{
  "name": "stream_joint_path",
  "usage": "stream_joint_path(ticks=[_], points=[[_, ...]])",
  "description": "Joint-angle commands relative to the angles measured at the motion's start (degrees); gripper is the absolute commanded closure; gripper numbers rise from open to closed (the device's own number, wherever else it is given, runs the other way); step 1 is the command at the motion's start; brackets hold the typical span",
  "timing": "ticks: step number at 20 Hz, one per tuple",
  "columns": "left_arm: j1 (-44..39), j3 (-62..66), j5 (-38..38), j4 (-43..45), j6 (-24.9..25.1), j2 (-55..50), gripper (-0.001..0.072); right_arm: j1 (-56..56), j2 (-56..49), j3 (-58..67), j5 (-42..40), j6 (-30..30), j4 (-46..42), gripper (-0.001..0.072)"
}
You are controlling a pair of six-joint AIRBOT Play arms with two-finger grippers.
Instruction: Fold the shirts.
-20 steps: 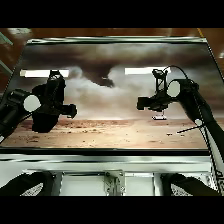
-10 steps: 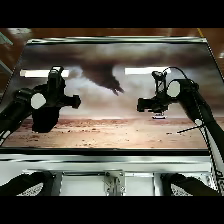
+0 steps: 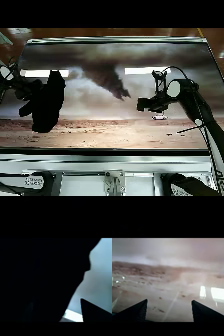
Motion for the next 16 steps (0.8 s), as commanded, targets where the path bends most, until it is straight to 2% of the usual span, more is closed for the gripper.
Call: stream_joint_path(ticks=[1, 4, 6, 9, 10, 11, 12, 13, 16], points=[[5.68, 2.91, -6.16, 1.86, 0.96, -5.92, -0.0009, 0.04, -0.04, 0.07, -2.73, -0.09, -0.09, 0.0041], [5.75, 2.91, -5.86, 1.38, 2.36, -9.62, -0.001, 0.04, -0.04, 0.04, -5.05, -0.09, -0.11, 0.004], [5.09, 2.91, -4.42, -2.16, 4.09, -12.41, -0.001, 0.04, -0.04, 0.04, -5.53, -0.09, -0.13, 0.0041], [3.56, 3.02, -1.66, -6.19, 4.02, -15.69, -0.0008, 0.04, -0.04, 0.04, -5.31, -0.07, -0.11, 0.0041], [3.06, 3.04, -0.68, -6.43, 3.93, -15.87, 0.0013, 0.04, -0.04, 0.07, -5.29, -0.09, -0.11, 0.004], [2.56, 3.13, -0.17, -6.62, 4.04, -15.56, 0.025, 0.04, -0.04, 0.07, -5.29, -0.09, -0.13, 0.0041], [1.97, 3.76, -0.35, -6.78, 5.11, -14.95, 0.0585, 0.04, -0.04, 0.04, -5.29, -0.09, -0.17, 0.0041], [1.25, 4.92, -0.79, -7.04, 7.65, -13.88, 0.0669, 0.04, -0.04, 0.07, -5.27, -0.09, -0.42, 0.0041], [-2.27, 9.09, -1.62, -6.99, 13.38, -7.08, 0.067, 0.04, -0.04, 0.07, -5.35, -0.7, -0.61, 0.0041]])
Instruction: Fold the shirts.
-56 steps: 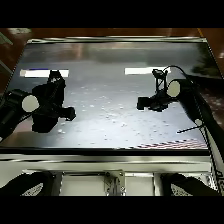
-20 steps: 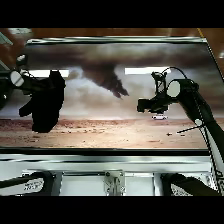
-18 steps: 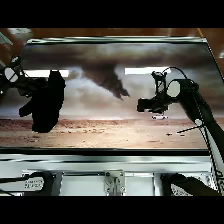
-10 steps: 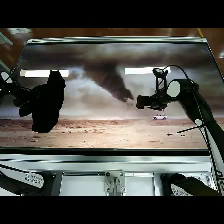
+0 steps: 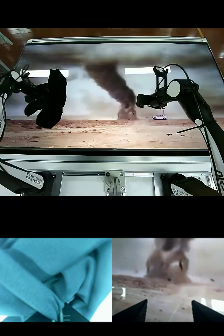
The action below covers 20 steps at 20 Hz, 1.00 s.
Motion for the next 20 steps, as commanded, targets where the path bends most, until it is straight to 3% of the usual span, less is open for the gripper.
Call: stream_joint_path(ticks=[1, 4, 9, 11, 14, 18, 19, 20], points=[[-4.26, 3.93, -0.24, -0.85, 6.62, 7.58, 0.067, 0.04, -0.02, 0.07, -0.09, -1.25, -0.22, 0.0041], [-11.41, 5.2, 0.11, -2.14, 8.35, 20.76, 0.067, 0.02, 0.04, 0.35, 0.66, -3.56, -0.22, 0.0041], [-29.66, 5.14, 2.62, -4.81, 6.86, 38.01, 0.067, 0.02, 7.34, 5.53, 6.8, -4.83, -4.22, 0.0041], [-37.86, 5.01, 5.2, -4.81, 3.28, 39.8, 0.067, 0.02, 13.49, 7.23, 7.41, -4.37, -8.85, 0.0041], [-49.31, 2.84, 10.4, -2.38, 1.84, 38.42, 0.067, 0.02, 23.41, 7.43, 8.52, 0.22, -15.5, 0.0041], [-57.24, -7.76, 19.37, -0.55, -4.68, 31.91, 0.0668, 0.04, 29.86, 7.41, 17.46, 1.44, -16.92, 0.0041], [-58.47, -10.54, 22.56, -1.03, -7.06, 29.33, 0.0604, 0.04, 29.99, 7.43, 20.44, 1.42, -17.4, 0.0041], [-59.3, -12.22, 24.52, -2.56, -8.59, 26.49, 0.0276, 0.04, 29.86, 7.3, 23.43, 1.42, -18.38, 0.0041]])
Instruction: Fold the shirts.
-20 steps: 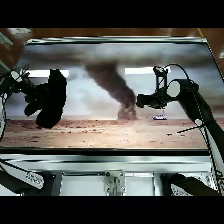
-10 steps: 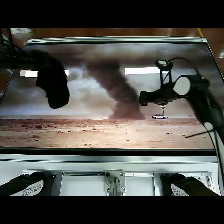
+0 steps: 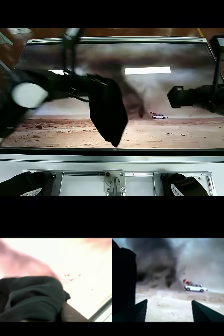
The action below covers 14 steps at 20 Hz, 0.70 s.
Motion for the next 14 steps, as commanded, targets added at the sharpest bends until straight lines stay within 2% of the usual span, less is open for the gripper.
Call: stream_joint_path(ticks=[1, 4, 5, 7, 10, 12, 14], points=[[-4.74, -5.95, 7.28, -3.04, -7.58, -7.8, -0.0006, 0.04, 2.34, -0.04, 10.45, 0.9, -4.57, 0.0041], [-1.01, -5.66, -1.88, -4.44, -7.34, -10.8, -0.0008, -0.09, 1.36, -0.33, 14.05, 0.85, -12.92, 0.0041], [1.9, -5.68, -6.45, -4.46, -5.35, -10.32, -0.0006, -1.01, 0.96, -0.96, 14.29, 0.37, -14.6, 0.0041], [9.09, -7.06, -15.34, -4.46, 1.18, -8.55, -0.0003, -6.64, 0.39, -4.26, 14.29, -1.64, -12.26, 0.0041], [21.75, -16.09, -21.66, -8.9, 8.24, -3.04, -0.0003, -19.37, 0.39, -11.78, 13.57, -7.32, 1.44, 0.0042], [28.94, -25.68, -21.33, -16.04, 10.88, 0.59, -0.0006, -27.85, 0.39, -17.68, 10.71, -10.4, 14.86, 0.0042], [32.35, -35.26, -19.52, -20.94, 11.58, 1.81, -0.0006, -32.76, -0.07, -22.51, 6.47, -11.69, 23.58, 0.0041]])
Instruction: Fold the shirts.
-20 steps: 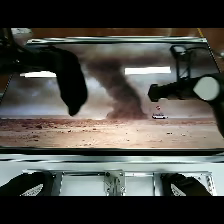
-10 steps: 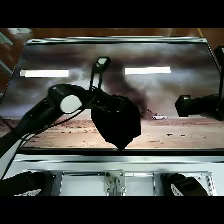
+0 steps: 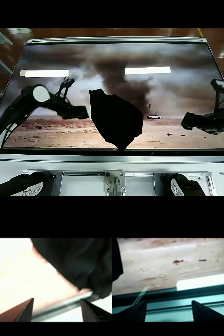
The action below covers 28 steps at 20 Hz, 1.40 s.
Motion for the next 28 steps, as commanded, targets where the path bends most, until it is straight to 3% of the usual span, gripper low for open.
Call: stream_joint_path(ticks=[1, 4, 11, 12, 14, 21, 22, 26, 28], points=[[7.21, -15.47, 0.5, -10.43, 4.7, 2.71, -0.0005, -9.44, -1.2, -8.44, -6.51, -3.74, 17.35, 0.0041], [3.87, -24.48, 9.6, -23.08, 9.14, 2.38, -0.0004, -8.94, -5.64, -10.25, -10.32, -3.85, 20.83, 0.0041], [-10.88, -26.56, 24.9, -37.66, 9.81, -4.83, 0.0, -8.94, -18.36, -10.25, -14.19, -6.73, 29.46, 0.0041], [-12.24, -26.56, 26.77, -38.88, 9.77, -5.75, 0.0003, -8.94, -19.74, -10.25, -14.45, -7.3, 29.92, 0.0041], [-14.12, -26.56, 30.47, -42.12, 9.75, -7.69, 0.0125, -8.94, -22.32, -10.25, -15.41, -7.34, 29.97, 0.0041], [-14.67, -22.88, 34.97, -45.7, 9.77, -12.13, 0.0127, -8.92, -27.12, -10.25, -15.78, -9.01, 30.32, 0.0041], [-14.67, -21.77, 34.8, -45.7, 9.73, -13.22, 0.0192, -8.5, -27.58, -10.25, -15.78, -9.07, 30.1, 0.0041], [-14.62, -20.2, 33.73, -45.18, 9.84, -15.76, 0.0669, -1.09, -30.42, -10.25, -17.49, -11.04, 29.66, 0.0041], [-14.4, -20.17, 32.63, -44.78, 12.81, -15.1, 0.067, 2.84, -32.92, -10.25, -20.09, -10.36, 30.18, 0.0041]])
